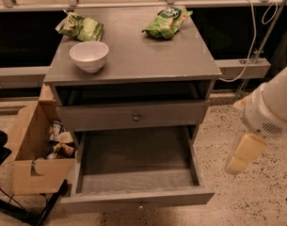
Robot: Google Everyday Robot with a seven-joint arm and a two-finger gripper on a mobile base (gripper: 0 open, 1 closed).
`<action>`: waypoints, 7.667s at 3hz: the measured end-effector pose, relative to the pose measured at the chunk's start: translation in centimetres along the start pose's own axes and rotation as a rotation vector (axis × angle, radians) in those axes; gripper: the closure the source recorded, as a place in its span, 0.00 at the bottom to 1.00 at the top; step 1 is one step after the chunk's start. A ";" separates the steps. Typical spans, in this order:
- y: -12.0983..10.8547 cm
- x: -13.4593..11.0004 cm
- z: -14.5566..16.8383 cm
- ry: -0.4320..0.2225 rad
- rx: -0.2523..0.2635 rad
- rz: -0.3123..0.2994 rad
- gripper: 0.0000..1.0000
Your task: Close middle drawer
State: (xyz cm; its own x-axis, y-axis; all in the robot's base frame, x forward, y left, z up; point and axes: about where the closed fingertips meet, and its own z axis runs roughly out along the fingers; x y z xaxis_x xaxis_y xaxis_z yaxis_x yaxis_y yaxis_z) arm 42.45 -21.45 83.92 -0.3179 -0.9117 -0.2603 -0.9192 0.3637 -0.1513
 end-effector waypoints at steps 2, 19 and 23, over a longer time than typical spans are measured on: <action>5.8 4.9 14.4 -0.042 -0.111 0.164 0.00; 16.5 2.6 57.8 -0.319 -0.398 0.255 1.00; 10.9 0.8 58.0 -0.340 -0.374 0.257 1.00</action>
Offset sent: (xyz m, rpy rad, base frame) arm -0.0642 0.0077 -0.2544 0.1710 0.1892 -0.1944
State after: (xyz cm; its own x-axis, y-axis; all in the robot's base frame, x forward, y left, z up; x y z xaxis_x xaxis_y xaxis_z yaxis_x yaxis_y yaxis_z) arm 45.69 -7.13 26.74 -0.5066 -0.6671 -0.5461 -0.8615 0.4169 0.2898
